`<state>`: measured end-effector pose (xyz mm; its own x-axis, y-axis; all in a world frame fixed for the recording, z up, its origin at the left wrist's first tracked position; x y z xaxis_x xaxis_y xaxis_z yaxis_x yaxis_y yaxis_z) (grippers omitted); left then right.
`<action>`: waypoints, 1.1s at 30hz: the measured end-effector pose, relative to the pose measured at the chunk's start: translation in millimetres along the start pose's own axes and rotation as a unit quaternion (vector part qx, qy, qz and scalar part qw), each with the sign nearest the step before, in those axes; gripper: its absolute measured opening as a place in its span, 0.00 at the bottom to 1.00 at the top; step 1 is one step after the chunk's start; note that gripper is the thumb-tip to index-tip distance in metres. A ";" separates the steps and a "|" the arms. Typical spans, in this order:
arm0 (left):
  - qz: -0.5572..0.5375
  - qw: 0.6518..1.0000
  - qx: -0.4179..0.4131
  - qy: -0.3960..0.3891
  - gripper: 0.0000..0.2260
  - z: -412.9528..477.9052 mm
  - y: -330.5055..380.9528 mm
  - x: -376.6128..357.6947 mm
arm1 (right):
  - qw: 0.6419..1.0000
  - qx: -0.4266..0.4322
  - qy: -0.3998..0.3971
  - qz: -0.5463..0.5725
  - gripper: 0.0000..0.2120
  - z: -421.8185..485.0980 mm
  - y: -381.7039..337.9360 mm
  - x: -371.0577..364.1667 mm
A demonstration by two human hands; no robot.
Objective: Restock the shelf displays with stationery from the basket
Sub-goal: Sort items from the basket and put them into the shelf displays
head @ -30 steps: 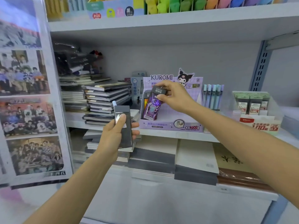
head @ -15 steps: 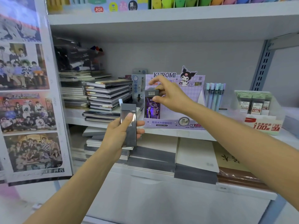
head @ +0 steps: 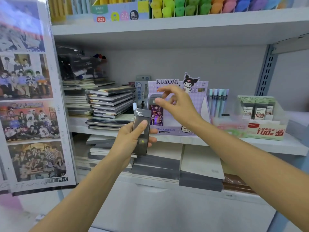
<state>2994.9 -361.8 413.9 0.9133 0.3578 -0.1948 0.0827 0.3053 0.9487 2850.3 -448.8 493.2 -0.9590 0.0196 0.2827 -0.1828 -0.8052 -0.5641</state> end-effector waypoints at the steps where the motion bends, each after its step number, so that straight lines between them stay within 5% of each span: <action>1: 0.005 1.000 0.001 -0.015 0.12 -2.2 0.3 -4.0 | 0.998 -0.043 -0.046 0.029 0.11 -5.7 -0.7 -1.8; 4: 0.015 0.999 0.012 -0.044 0.15 -7.2 2.2 -17.3 | 0.981 -0.127 -0.124 0.078 0.06 -17.8 2.3 -3.1; 8: -0.075 0.982 0.130 -0.115 0.24 -12.7 4.8 -31.8 | 0.968 -0.164 -0.074 0.177 0.05 -11.8 5.3 18.9; 11: -0.067 0.968 0.179 -0.165 0.17 -19.6 3.0 -40.6 | 0.948 -0.194 -0.064 0.245 0.04 -8.5 6.2 33.1; 14: -0.035 0.982 0.139 -0.123 0.11 -17.4 4.2 -48.4 | 0.929 -0.207 -0.111 0.287 0.12 -11.2 0.2 37.5; 21: 0.048 0.998 -0.007 -0.027 0.10 -8.2 10.9 -46.4 | 0.951 -0.244 -0.062 0.178 0.19 -6.6 8.0 58.3; 27: 0.184 0.973 -0.128 0.057 0.09 3.7 1.8 -29.2 | 0.985 -0.120 0.102 0.063 0.11 29.4 10.6 80.2; 33: 0.261 0.952 -0.159 0.036 0.11 21.8 -16.9 -36.3 | 0.990 -0.077 0.071 -0.091 0.10 40.0 30.7 59.3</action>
<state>2969.0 -399.2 410.4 0.7664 0.5897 0.2548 -0.5098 0.3169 0.7998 2796.5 -496.0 523.7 -0.9257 0.2483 0.2854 -0.3763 -0.6809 -0.6283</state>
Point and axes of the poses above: each hand's wrist, its own z-axis towards the middle knuckle, its own x-axis out of the back of the hand, y = z × x, the point moved 3 cm from there along z, towards the middle knuckle, and after that the axes turned 11 degrees about y, right-handed, at the moved point
